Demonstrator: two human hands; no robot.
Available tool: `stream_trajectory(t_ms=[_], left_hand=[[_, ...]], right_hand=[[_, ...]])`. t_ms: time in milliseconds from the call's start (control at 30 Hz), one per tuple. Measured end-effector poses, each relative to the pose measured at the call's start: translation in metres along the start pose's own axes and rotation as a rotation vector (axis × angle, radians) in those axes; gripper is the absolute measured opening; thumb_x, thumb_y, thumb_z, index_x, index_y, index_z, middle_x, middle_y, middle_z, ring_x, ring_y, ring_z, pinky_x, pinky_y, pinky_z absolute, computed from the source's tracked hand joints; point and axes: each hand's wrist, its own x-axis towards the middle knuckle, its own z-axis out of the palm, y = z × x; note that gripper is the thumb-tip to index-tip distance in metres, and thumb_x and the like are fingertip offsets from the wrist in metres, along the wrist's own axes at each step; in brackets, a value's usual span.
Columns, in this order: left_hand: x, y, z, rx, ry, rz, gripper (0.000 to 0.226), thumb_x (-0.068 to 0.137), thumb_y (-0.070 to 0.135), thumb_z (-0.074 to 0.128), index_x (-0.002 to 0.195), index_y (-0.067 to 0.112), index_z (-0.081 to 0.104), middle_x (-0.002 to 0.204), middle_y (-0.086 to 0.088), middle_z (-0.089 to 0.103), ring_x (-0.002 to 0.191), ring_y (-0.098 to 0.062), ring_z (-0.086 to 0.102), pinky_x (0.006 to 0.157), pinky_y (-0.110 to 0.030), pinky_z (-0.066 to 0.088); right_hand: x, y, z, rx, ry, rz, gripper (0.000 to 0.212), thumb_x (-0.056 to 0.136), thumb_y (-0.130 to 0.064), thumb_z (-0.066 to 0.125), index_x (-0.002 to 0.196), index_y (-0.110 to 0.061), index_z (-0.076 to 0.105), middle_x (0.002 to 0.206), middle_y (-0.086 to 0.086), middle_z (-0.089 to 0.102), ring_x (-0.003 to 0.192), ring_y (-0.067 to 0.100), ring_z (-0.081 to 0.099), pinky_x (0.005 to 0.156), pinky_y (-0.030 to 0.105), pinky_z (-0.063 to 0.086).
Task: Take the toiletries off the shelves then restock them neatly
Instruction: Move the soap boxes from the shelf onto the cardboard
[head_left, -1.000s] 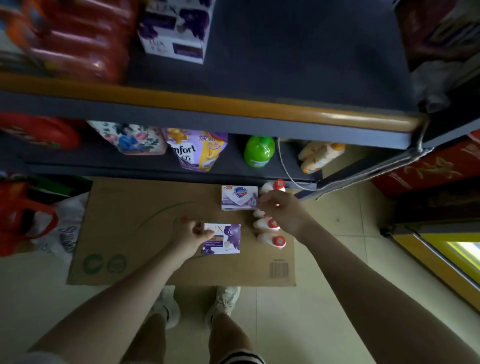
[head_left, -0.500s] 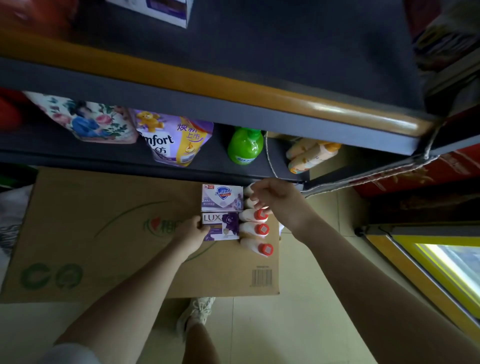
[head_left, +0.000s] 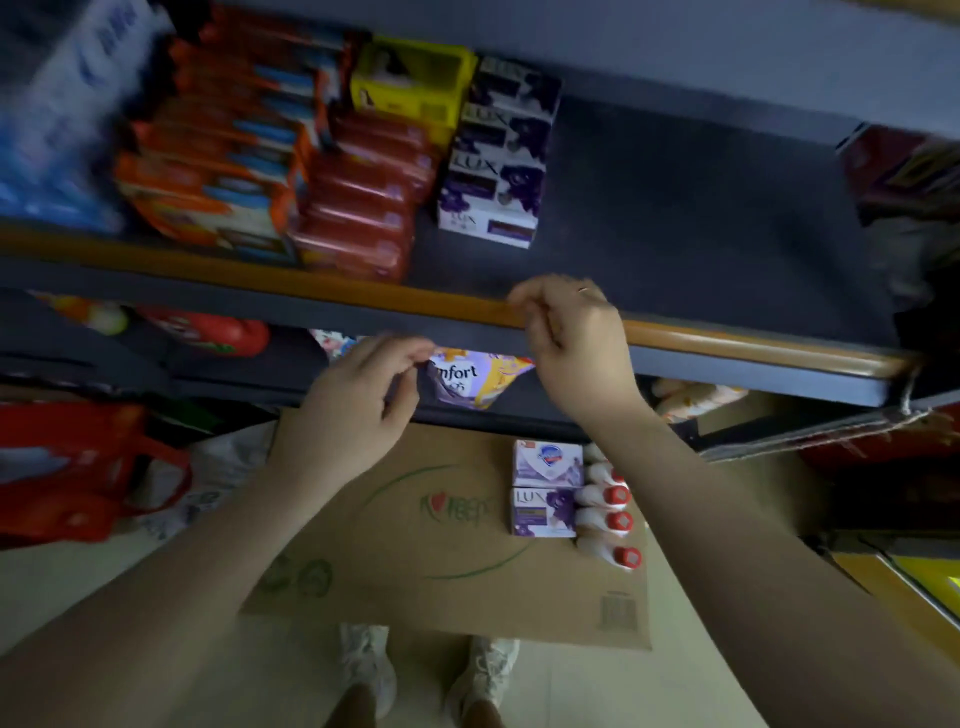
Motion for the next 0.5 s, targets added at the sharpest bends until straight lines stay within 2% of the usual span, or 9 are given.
stream_trajectory(t_ms=[67,100,167,233,267,367,433,500], left_hand=[[0.017,-0.007,-0.028,0.187,0.024,0.121,0.031,0.088,0.015,0.042,0.11,0.004,0.061,0.105,-0.01,0.064,0.096,-0.02,0.051,0.079,-0.029,0.042],[0.027,-0.011,-0.037,0.269,0.02,0.148,0.033,0.089,0.017,0.042,0.114,0.004,0.059,0.111,-0.012,0.061,0.101,-0.023,0.051,0.084,-0.033,0.044],[0.044,-0.021,-0.045,0.427,-0.025,0.16,0.043,0.09,0.025,0.043,0.126,0.002,0.052,0.13,-0.016,0.053,0.118,-0.03,0.047,0.099,-0.039,0.041],[0.058,-0.031,-0.045,0.54,-0.117,0.154,0.056,0.09,0.032,0.051,0.135,0.0,0.042,0.142,-0.019,0.041,0.13,-0.035,0.04,0.108,-0.043,0.025],[0.062,-0.036,-0.045,0.561,-0.169,0.141,0.062,0.089,0.034,0.054,0.138,0.0,0.038,0.145,-0.02,0.037,0.132,-0.036,0.037,0.109,-0.043,0.019],[0.067,-0.046,-0.041,0.579,-0.238,0.114,0.069,0.087,0.039,0.057,0.141,0.001,0.034,0.147,-0.02,0.034,0.133,-0.036,0.036,0.11,-0.041,0.014],[0.068,-0.049,-0.04,0.564,-0.232,0.124,0.068,0.087,0.04,0.057,0.139,0.0,0.037,0.144,-0.022,0.038,0.13,-0.037,0.04,0.109,-0.043,0.018],[0.068,-0.049,-0.039,0.561,-0.221,0.131,0.068,0.087,0.045,0.046,0.136,-0.001,0.042,0.14,-0.023,0.042,0.127,-0.038,0.044,0.107,-0.045,0.022]], right_hand=[[0.022,-0.011,0.012,-0.202,0.102,-0.062,0.035,0.074,0.005,0.046,0.098,-0.009,0.067,0.1,0.01,0.067,0.093,0.036,0.058,0.072,0.037,0.041],[0.034,-0.014,0.018,-0.271,0.073,-0.052,0.041,0.074,0.005,0.046,0.108,-0.009,0.065,0.113,0.011,0.064,0.107,0.038,0.054,0.079,0.041,0.041],[0.059,-0.016,0.027,-0.377,-0.141,0.049,0.051,0.086,-0.002,0.044,0.136,-0.012,0.044,0.145,0.008,0.041,0.137,0.032,0.03,0.103,0.047,0.03],[0.077,-0.009,0.031,-0.452,-0.324,0.147,0.055,0.097,-0.017,0.036,0.149,-0.014,0.018,0.157,0.0,0.015,0.145,0.024,0.006,0.114,0.045,0.013],[0.081,-0.005,0.032,-0.477,-0.373,0.171,0.054,0.099,-0.023,0.033,0.149,-0.015,0.013,0.158,-0.002,0.01,0.146,0.023,0.003,0.115,0.044,0.009],[0.076,0.002,0.028,-0.522,-0.382,0.145,0.05,0.1,-0.027,0.032,0.148,-0.02,0.021,0.157,-0.005,0.015,0.145,0.022,0.009,0.114,0.042,0.011],[0.07,0.002,0.022,-0.506,-0.346,0.113,0.046,0.098,-0.026,0.039,0.143,-0.022,0.034,0.153,-0.004,0.028,0.142,0.022,0.02,0.112,0.04,0.02],[0.068,0.001,0.016,-0.469,-0.298,0.108,0.043,0.094,-0.024,0.048,0.136,-0.021,0.047,0.145,0.001,0.043,0.135,0.024,0.034,0.105,0.038,0.03]])
